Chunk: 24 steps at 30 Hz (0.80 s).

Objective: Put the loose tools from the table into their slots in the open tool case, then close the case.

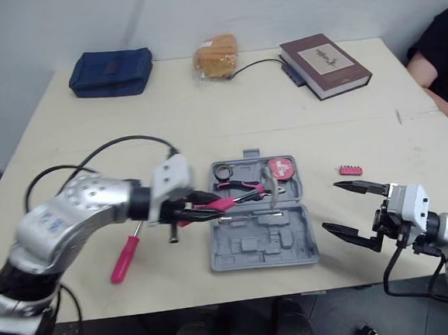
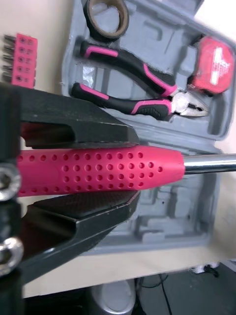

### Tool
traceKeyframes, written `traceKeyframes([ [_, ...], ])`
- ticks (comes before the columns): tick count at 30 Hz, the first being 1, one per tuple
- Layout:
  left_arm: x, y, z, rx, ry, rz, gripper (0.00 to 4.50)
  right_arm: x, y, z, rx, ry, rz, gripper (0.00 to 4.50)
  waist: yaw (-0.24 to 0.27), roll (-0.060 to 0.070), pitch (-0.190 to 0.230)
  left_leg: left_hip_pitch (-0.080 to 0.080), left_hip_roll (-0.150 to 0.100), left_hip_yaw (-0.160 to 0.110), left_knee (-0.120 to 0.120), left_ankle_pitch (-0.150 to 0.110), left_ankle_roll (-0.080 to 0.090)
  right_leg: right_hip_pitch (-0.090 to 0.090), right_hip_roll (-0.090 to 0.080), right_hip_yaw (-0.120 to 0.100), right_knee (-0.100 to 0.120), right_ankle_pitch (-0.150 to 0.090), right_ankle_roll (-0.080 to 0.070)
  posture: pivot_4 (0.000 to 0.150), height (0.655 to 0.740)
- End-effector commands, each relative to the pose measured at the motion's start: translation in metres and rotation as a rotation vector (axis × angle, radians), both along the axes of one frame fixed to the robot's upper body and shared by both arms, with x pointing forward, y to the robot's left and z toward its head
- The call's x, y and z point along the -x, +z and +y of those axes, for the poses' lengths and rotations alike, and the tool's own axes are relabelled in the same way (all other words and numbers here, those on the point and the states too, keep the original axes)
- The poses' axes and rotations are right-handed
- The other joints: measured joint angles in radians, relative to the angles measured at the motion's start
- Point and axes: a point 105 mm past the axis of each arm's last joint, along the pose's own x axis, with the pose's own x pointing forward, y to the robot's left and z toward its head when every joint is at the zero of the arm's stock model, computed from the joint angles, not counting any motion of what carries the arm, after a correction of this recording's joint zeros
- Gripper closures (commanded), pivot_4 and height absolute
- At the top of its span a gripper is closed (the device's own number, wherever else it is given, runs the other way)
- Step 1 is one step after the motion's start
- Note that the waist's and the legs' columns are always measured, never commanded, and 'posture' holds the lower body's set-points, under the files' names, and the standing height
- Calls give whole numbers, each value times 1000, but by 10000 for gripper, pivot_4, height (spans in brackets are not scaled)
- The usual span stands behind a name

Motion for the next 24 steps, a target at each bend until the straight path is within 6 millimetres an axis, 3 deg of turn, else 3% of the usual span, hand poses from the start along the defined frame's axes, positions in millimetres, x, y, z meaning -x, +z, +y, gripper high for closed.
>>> traceKeyframes([
  [1, 3, -8, -24, -54, -70, -24, 39714, 3, 1, -11, -4, -25, -22, 0, 8, 0, 0, 0, 0, 0, 0, 0, 0, 0, 0, 0, 0, 0, 0, 1500, 7400],
  [7, -5, -28, -42, -151, -66, -30, 39714, 11, -13, -22, -9, -35, -6, 0, 9, 0, 0, 0, 0, 0, 0, 1, 1, 0, 0, 1, -2, 0, 0, 1500, 7400],
  [24, -11, -48, -51, -260, -70, 18, 39714, 30, -39, -28, -28, -45, 1, 0, 11, 0, 0, 0, 0, -1, 2, 2, 1, 0, -1, 1, -2, 0, 0, 1500, 7400],
])
